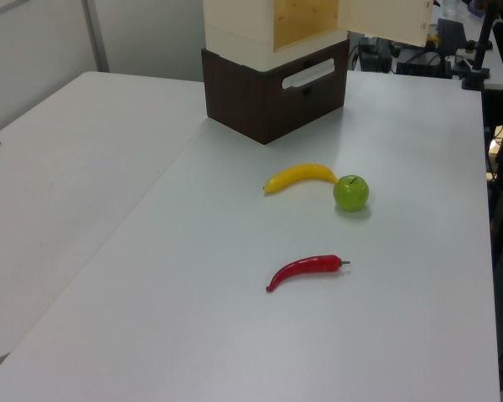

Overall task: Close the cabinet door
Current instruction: 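Push the open door with the gripper, swinging it shut against the cabinet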

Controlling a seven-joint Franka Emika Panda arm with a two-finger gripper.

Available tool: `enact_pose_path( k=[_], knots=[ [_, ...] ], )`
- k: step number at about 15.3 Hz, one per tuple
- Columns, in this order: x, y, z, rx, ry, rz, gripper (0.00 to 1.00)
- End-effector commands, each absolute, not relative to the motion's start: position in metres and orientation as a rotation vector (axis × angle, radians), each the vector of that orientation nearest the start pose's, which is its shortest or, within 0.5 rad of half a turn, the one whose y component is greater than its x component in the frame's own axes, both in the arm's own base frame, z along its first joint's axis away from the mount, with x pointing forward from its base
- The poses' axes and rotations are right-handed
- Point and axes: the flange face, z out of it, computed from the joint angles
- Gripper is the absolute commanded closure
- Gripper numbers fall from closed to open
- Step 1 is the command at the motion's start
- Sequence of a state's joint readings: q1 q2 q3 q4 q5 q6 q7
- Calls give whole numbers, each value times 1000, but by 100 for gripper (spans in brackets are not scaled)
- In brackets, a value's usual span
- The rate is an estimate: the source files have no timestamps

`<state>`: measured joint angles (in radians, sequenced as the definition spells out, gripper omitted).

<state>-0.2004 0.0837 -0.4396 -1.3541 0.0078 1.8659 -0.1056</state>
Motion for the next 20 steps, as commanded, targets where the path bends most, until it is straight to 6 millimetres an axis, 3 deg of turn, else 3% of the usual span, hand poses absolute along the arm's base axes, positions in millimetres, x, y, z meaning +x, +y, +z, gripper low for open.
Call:
enact_pose_path(
  k=[1,5,14,18,20],
  knots=[
    [497,-345,697,-3137,786,-624,100],
    [512,-329,680,-3094,749,-588,100],
    [571,-271,648,-2971,680,-577,100],
    [598,-247,652,-2884,712,-753,100],
    [617,-231,644,-2879,680,-808,100]
  ],
)
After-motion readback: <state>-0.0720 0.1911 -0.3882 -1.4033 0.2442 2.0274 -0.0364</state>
